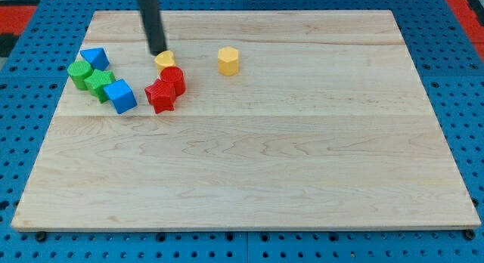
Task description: Slide yellow heart slightly to the right
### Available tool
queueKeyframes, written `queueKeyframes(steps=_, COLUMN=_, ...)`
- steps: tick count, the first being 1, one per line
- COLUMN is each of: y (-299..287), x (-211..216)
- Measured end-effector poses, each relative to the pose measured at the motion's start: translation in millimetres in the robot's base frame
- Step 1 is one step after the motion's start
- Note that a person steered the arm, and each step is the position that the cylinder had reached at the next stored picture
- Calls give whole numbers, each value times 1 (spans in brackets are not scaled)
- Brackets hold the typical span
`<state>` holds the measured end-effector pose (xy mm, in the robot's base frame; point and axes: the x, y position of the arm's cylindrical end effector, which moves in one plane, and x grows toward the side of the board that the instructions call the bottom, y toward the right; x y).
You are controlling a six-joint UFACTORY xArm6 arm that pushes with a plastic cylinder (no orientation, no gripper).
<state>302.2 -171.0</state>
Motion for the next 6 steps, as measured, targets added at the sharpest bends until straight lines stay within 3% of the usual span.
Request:
queueKeyframes(steps=1, y=-29, x=12)
queueKeyframes(steps=4, y=66, x=27)
queueKeyframes(steps=6, y=66, x=38)
